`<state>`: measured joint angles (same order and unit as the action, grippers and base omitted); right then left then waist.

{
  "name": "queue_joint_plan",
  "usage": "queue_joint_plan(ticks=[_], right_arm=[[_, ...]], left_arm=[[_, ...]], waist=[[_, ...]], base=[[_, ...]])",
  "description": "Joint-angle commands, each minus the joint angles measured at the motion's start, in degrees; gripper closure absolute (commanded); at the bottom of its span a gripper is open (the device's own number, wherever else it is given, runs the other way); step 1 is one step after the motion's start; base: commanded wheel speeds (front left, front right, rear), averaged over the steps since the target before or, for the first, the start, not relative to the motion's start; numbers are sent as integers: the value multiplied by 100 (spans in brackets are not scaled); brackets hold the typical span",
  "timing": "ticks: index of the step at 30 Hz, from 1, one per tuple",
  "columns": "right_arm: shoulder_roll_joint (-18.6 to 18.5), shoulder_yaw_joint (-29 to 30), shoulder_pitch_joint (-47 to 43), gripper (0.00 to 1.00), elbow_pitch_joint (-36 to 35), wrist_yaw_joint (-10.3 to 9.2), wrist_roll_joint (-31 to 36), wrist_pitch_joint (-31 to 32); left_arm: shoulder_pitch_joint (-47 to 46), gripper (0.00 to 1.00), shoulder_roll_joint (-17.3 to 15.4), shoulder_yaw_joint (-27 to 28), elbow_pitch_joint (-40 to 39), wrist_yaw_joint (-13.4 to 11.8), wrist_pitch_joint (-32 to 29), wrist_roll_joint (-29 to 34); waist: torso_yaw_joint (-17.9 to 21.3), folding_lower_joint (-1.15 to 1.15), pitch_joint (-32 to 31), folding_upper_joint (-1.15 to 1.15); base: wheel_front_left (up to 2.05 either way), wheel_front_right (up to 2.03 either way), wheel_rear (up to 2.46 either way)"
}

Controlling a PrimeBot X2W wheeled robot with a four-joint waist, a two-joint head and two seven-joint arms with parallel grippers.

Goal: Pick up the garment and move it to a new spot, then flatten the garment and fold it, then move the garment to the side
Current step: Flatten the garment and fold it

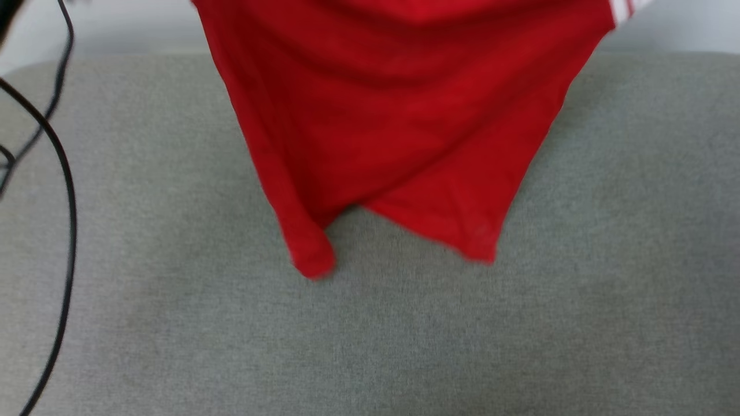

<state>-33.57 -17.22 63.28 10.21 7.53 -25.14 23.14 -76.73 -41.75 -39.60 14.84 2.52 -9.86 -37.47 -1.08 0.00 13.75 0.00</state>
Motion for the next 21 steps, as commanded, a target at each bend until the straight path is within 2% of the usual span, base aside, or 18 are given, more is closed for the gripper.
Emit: queue_joint_plan(ticks=[1,7,13,21], right_arm=[[44,-22,264,100,102,-9,82,-29],[274,-129,1690,100,806,-9,448,-230],[426,-206,2910,100,1537,-9,784,-527],[638,-366,3708,100,2475,-9,921,-944]], left_arm=[[-194,100,73,49,77,6,30,48],[-1383,100,258,105,635,171,82,309],[-2300,100,397,232,1207,291,302,418],[-2678,100,576,178,1982,388,812,419]], waist=[[18,0,342,0],[102,0,983,0],[85,0,1369,0],[-27,0,1637,0]], base=[[0,0,0],[0,0,0],[0,0,0],[0,0,0]])
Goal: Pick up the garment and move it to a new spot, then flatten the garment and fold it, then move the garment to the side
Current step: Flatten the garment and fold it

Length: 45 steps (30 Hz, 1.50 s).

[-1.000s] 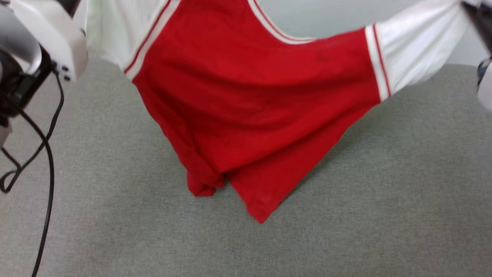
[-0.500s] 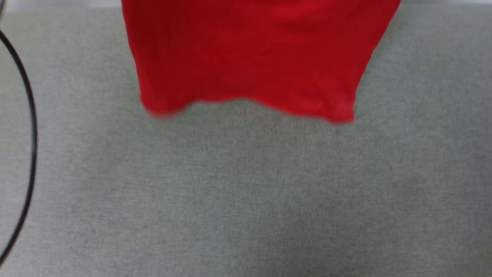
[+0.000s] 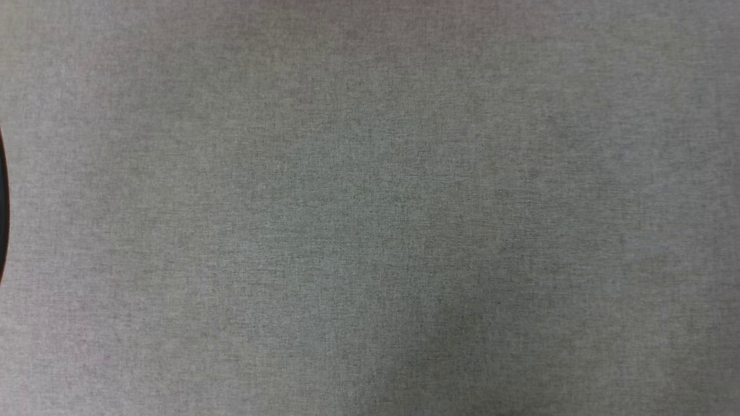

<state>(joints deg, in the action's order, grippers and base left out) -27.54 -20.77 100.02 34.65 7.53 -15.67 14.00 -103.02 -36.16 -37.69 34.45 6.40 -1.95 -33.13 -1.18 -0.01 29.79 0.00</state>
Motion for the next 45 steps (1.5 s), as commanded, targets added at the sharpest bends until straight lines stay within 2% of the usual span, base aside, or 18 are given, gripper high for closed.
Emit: queue_joint_plan(ticks=[1,9,14,19,25,32,40,45], right_arm=[[40,-46,45,100,114,-9,-54,-103],[87,-553,-449,100,556,-9,-394,-620],[-55,-972,-1088,100,519,-9,-735,-935],[-202,-1201,-1808,100,331,-9,-1064,-1136],[-466,-1385,-3213,100,-262,-9,-1474,-1345],[-613,-1233,-5173,100,-968,-9,-1593,-1376],[-492,-694,-7169,100,-1397,-9,-1548,-1261],[-400,-376,-8083,100,-1468,-9,-1436,-1253]], left_arm=[[-7,100,48,-22,91,17,79,-59],[719,100,287,-175,497,74,607,-360],[1445,100,231,-253,470,86,926,-504],[2276,100,160,-250,238,-71,1146,-693],[3770,100,-54,-234,-480,-499,1313,-996],[5697,100,-427,-314,-1312,-1043,1391,-1369],[7816,100,-764,-159,-1996,-1625,1557,-2072],[8808,100,-905,-122,-2221,-1799,1618,-2394]], waist=[[-26,1,60,0],[-104,1,159,0],[-96,1,19,0],[-96,1,-200,0],[-75,1,-643,0],[31,1,-1251,0],[142,1,-1848,0],[196,1,-2203,0]], base=[[0,0,0],[0,0,0],[0,0,0],[0,0,0],[0,0,0],[0,0,0],[0,0,0],[0,0,0]])
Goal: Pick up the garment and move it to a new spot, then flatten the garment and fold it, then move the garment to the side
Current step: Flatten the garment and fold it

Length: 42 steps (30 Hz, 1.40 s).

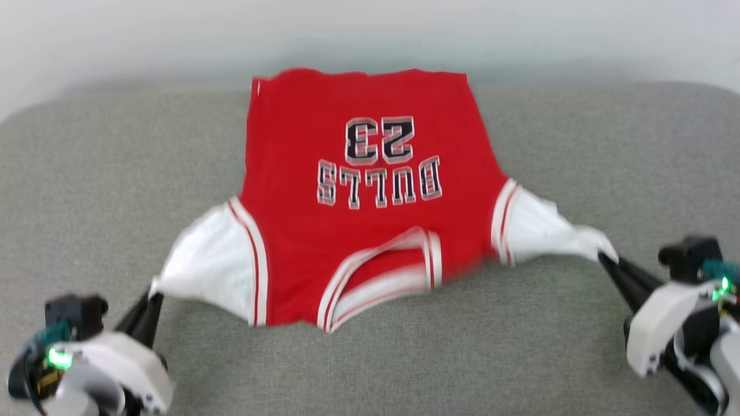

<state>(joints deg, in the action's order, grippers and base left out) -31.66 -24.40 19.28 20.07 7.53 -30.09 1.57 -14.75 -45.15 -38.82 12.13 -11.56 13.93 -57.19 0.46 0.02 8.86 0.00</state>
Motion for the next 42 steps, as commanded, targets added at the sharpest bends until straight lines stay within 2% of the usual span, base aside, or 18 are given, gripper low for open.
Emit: queue_joint_plan(ticks=[1,8,13,19,23,24,25,29,34,39,42], right_arm=[[42,47,-169,100,-33,-9,24,9],[168,505,-1372,100,-215,-10,98,119],[124,784,-2177,100,-397,-10,201,245],[198,1106,-2896,100,-562,-11,204,453],[315,1351,-3014,100,-733,-10,164,520],[367,1426,-2999,68,-767,-10,177,538],[414,1491,-2965,0,-814,-10,198,537],[483,1790,-2682,0,-1124,-9,334,593],[372,2441,-2158,0,-1803,-9,528,762],[205,2716,-1066,0,-2404,-7,533,1228],[68,2655,-201,0,-2503,-7,450,1802]], left_arm=[[150,100,-35,30,-27,-29,41,-72],[1142,100,-208,84,-203,-161,76,-397],[1643,100,-250,91,-272,-223,94,-555],[1947,100,-194,113,-245,-261,98,-610],[1962,100,-149,171,-274,-249,112,-542],[1936,100,-121,171,-291,-258,115,-515],[1890,100,-84,201,-323,-274,119,-477],[1793,100,63,312,-435,-357,128,-340],[1680,100,214,463,-671,-456,135,-91],[1450,100,350,585,-1002,-519,137,251],[1224,100,446,655,-1177,-522,137,474]], waist=[[37,-2,-180,0],[14,-2,-573,0],[4,-2,-712,0],[-62,-2,-742,0],[-95,-2,-697,0],[-104,-2,-689,0],[-118,-2,-679,0],[-144,-2,-603,0],[-244,-2,-401,0],[-500,-2,-12,0],[-728,-2,334,0]], base=[[0,0,0],[0,0,0],[0,0,0],[0,0,0],[0,0,0],[0,0,0],[0,0,0],[0,0,0],[0,0,0],[0,0,0],[0,0,0]])
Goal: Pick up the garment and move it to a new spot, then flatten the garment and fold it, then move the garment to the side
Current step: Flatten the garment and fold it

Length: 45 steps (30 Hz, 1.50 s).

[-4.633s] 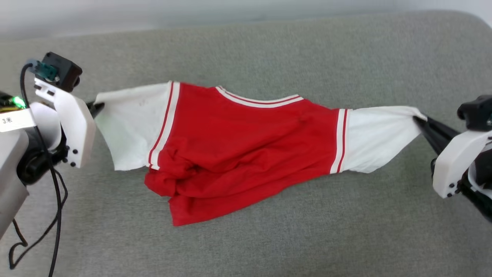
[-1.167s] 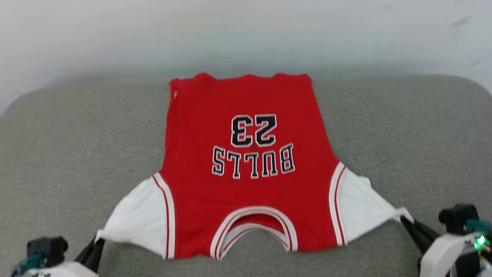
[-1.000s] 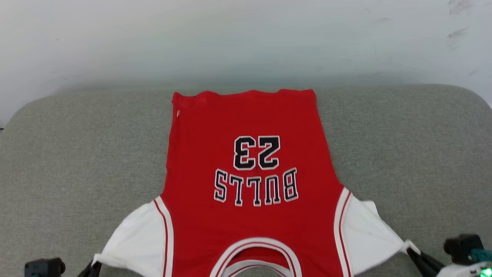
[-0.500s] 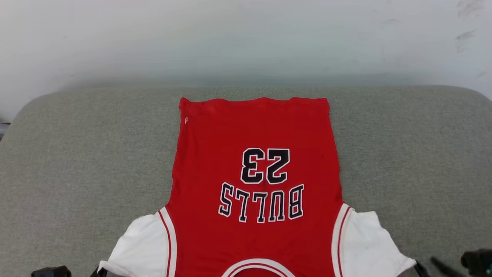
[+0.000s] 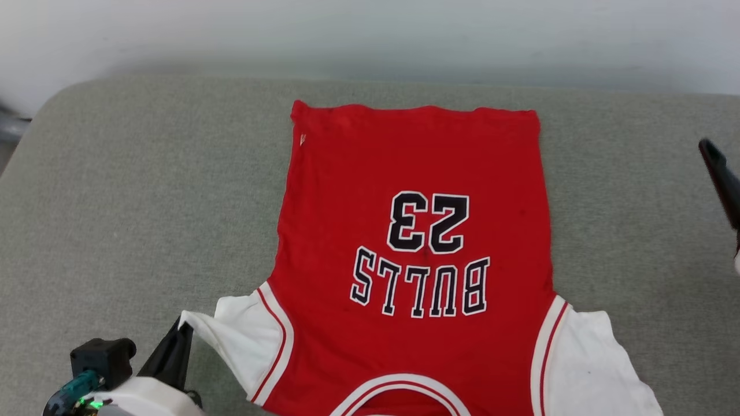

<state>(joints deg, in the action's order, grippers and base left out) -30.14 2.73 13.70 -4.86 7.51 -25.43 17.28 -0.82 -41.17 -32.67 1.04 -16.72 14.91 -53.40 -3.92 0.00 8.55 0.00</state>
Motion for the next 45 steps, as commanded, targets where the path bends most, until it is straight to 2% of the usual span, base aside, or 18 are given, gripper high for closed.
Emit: queue_joint_plan(ticks=[1,7,8,14,18,26,34,35,36,37,39,45], right_arm=[[-154,-133,622,0,18,-5,-26,460],[-452,-604,2311,0,589,-6,-265,2216],[-452,-604,2311,0,589,-6,-265,2216],[-498,-1018,3623,0,1461,-5,-340,3904],[-481,-1149,4260,0,1864,-5,-166,4673],[-485,-1345,4946,0,2432,-5,334,5213],[-667,-1545,4552,0,2696,-5,288,5543],[-711,-1529,4522,15,2691,-5,275,5520],[-762,-1523,4510,88,2673,-5,282,5488],[-799,-1499,4520,100,2665,-5,275,5450],[-848,-1465,4572,100,2619,-5,277,5330],[-683,-1429,4734,100,2538,-5,77,4731]], left_arm=[[-261,100,123,64,-108,1,38,162],[-776,100,598,86,-226,157,32,590],[-776,100,598,86,-226,157,32,590],[-1133,100,1119,246,-186,375,32,957],[-1319,100,1479,365,-141,560,32,1186],[-1582,100,2114,641,11,995,27,1621],[-1699,100,2527,937,294,1394,26,1964],[-1700,100,2566,984,319,1432,26,2003],[-1698,100,2604,1028,347,1475,26,2037],[-1690,100,2641,1056,376,1502,26,2073],[-1656,100,2692,1143,421,1554,26,2136],[-1447,100,2800,1394,542,1646,27,2306]], waist=[[-381,0,489,0],[-877,0,1220,0],[-877,0,1220,0],[-1278,0,1805,0],[-1516,0,2174,0],[-1820,0,2785,0],[-1885,0,3012,0],[-1881,0,3013,0],[-1875,0,3008,0],[-1867,0,2994,0],[-1838,0,2946,0],[-1645,0,2583,0]], base=[[0,0,0],[0,0,0],[0,0,0],[0,0,0],[0,0,0],[0,0,0],[0,0,0],[0,0,0],[0,0,0],[0,0,0],[0,0,0],[0,0,0]])
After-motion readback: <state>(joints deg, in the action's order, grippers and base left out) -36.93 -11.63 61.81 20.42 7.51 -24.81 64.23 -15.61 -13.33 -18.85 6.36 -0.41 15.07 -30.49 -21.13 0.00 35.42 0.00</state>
